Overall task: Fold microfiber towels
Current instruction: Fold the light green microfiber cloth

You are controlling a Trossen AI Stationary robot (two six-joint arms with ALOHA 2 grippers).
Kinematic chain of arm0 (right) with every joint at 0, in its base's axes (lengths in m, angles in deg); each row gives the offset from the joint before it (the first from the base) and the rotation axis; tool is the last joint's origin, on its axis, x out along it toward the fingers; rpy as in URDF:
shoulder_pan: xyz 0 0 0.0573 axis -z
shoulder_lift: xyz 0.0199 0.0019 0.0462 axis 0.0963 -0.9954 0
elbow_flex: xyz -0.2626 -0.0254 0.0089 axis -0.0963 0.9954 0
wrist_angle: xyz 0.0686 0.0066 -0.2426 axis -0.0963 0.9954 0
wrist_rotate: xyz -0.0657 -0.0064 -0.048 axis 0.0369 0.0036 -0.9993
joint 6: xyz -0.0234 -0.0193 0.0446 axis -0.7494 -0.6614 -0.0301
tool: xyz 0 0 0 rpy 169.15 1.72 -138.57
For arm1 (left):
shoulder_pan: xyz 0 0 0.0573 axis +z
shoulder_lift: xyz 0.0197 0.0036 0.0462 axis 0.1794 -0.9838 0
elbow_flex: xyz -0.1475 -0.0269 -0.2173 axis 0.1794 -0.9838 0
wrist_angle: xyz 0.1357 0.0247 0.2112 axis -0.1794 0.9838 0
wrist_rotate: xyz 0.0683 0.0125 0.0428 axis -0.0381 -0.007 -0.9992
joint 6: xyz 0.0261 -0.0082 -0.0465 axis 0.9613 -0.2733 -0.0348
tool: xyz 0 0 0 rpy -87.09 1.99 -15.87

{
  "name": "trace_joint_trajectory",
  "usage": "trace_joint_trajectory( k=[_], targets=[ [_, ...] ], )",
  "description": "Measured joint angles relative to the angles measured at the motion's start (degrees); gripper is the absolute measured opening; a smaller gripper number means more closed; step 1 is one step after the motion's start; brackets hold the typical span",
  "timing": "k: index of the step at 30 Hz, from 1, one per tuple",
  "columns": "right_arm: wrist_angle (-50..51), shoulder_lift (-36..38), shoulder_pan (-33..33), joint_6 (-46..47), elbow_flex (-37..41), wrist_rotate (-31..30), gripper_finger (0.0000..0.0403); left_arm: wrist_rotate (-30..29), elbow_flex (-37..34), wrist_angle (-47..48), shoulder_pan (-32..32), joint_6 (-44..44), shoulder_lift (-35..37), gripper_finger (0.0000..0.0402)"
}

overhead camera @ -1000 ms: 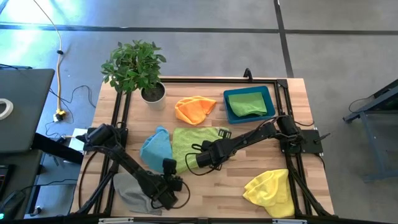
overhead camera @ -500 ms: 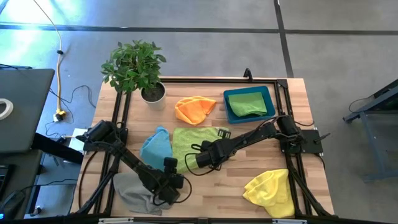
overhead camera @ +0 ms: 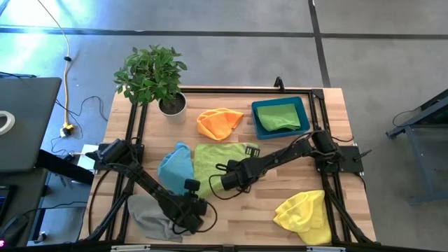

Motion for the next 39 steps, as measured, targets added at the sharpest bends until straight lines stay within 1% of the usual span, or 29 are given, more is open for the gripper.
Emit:
trace_joint_trajectory(
  k=[2,4,9,13,18,19,22,27,30,33,36,39],
  targets=[
    [1.22,0.01,-1.21,-0.93,0.00,0.00,0.0000,-1.41,2.54,3.98,-0.46,-0.75,0.04,0.0009],
    [2.58,0.07,-2.68,-1.74,0.00,0.02,0.0000,-3.52,5.35,10.23,-1.07,-2.60,0.21,0.0005],
    [7.04,1.55,-6.44,-0.75,-0.01,-0.65,0.0000,-10.88,12.42,25.37,-1.93,-7.14,0.26,0.0003],
    [10.89,3.19,-8.08,0.04,-0.04,-2.83,0.0000,-16.77,17.05,34.41,-1.40,-8.05,0.31,0.0004],
    [16.49,5.02,-7.72,0.72,-0.09,-7.99,0.0000,-23.47,20.93,40.64,1.70,-6.54,0.52,0.0004],
    [16.92,5.38,-7.33,1.28,-0.07,-9.01,0.0000,-24.87,21.05,40.13,2.56,-5.50,1.16,0.0004],
    [16.41,7.39,-5.79,-0.72,-0.07,-9.79,0.0000,-26.18,21.16,37.84,5.49,0.38,4.44,0.0002],
    [16.40,12.48,-2.47,-4.35,-0.04,-11.76,0.0000,-25.12,21.12,35.49,10.77,6.80,12.54,0.0001],
    [16.54,16.66,0.30,-7.40,-0.04,-13.86,0.0000,-20.70,21.14,30.39,14.79,14.34,18.16,0.0001],
    [15.81,20.64,4.01,-10.10,-0.04,-14.53,0.0000,-14.56,21.14,25.30,20.18,23.02,23.00,0.0001],
    [15.02,23.92,8.11,-12.76,-0.04,-16.50,0.0000,-12.02,21.18,22.29,26.42,29.11,26.71,0.0000],
    [13.40,26.15,12.51,-14.94,-0.04,-17.17,0.0000,-11.88,21.18,20.45,32.48,32.94,28.95,0.0000]
  ],
)
